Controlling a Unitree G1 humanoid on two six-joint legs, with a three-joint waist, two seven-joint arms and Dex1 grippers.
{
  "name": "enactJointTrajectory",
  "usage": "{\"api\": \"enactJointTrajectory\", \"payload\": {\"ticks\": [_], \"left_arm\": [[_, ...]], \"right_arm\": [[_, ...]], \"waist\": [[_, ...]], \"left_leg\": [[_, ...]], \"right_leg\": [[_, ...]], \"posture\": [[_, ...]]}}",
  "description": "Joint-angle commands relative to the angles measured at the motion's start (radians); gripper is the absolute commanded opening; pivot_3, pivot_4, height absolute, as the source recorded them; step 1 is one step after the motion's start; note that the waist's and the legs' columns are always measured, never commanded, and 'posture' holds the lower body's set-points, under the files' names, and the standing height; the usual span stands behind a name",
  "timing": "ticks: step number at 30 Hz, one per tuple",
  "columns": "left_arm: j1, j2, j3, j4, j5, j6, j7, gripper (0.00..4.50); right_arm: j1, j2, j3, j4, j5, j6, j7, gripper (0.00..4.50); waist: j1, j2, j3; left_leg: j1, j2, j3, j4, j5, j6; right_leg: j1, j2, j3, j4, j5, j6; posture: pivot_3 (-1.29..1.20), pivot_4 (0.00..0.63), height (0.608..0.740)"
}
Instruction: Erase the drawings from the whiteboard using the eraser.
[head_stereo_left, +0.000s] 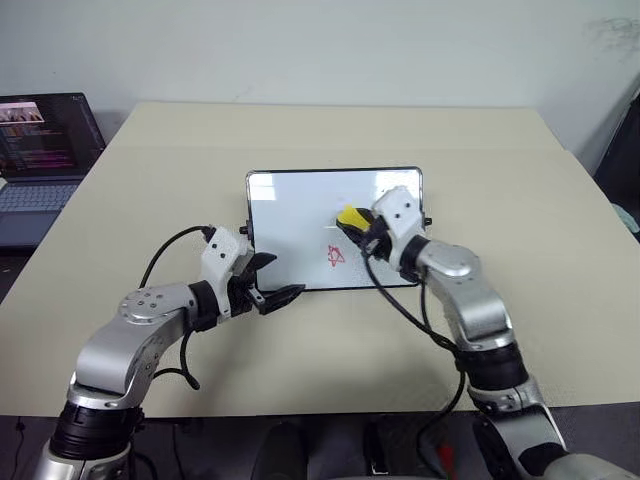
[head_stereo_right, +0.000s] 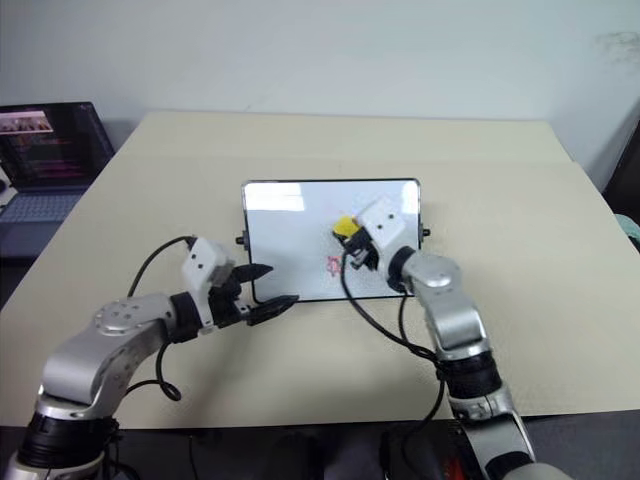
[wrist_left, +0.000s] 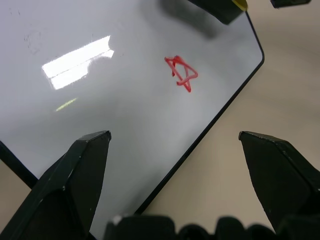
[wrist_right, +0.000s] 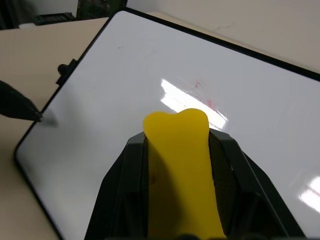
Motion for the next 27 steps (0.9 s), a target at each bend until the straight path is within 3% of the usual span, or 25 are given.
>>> {"api": "enactJointTrajectory", "payload": {"ticks": [1,5,13,22,27], "left_arm": [[0.043,0.039,0.021,-0.05,-0.005,-0.024,-0.034,4.5],[0.098,0.075,0.019,-0.061,-0.004,-0.015,-0.058,4.5],[0.107,0.107,-0.012,-0.025,0.049,-0.037,-0.069,4.5],[0.077,0.099,-0.015,0.01,0.065,-0.045,-0.067,4.5],[0.059,0.094,-0.025,0.013,0.07,-0.045,-0.07,4.5]], "right_arm": [[0.076,-0.091,0.005,-0.132,0.027,-0.003,0.043,1.3],[0.199,-0.204,0.036,-0.23,0.016,-0.045,0.068,1.3],[0.274,-0.231,0.172,-0.235,-0.097,-0.16,-0.017,1.3],[0.155,-0.155,0.271,-0.077,-0.226,-0.343,-0.128,1.3],[-0.026,-0.09,0.28,0.131,-0.324,-0.445,-0.238,1.3]], "waist": [[0.0,0.0,0.0],[0.0,0.0,0.0],[-0.004,0.0,0.0],[-0.002,0.0,0.0],[-0.004,0.0,0.0]], "left_leg": [[0.0,0.0,0.0,0.0,0.0,0.0],[0.0,-0.001,0.0,0.0,0.0,0.0],[0.004,-0.001,0.001,0.0,0.0,0.0],[0.003,-0.001,0.002,0.0,0.0,0.0],[0.003,-0.001,0.002,0.0,0.0,0.0]], "right_leg": [[0.0,0.0,0.0,0.0,0.0,0.0],[0.0,0.001,-0.001,0.0,-0.001,0.0],[0.0,0.006,0.001,0.001,-0.004,0.004],[0.0,0.006,0.001,0.001,-0.004,0.004],[0.0,0.006,0.002,0.001,-0.003,0.004]], "posture": [[0.0,0.15,0.74],[0.0,0.15,0.74],[0.0,0.15,0.74],[0.0,0.15,0.74],[0.0,0.15,0.74]]}}
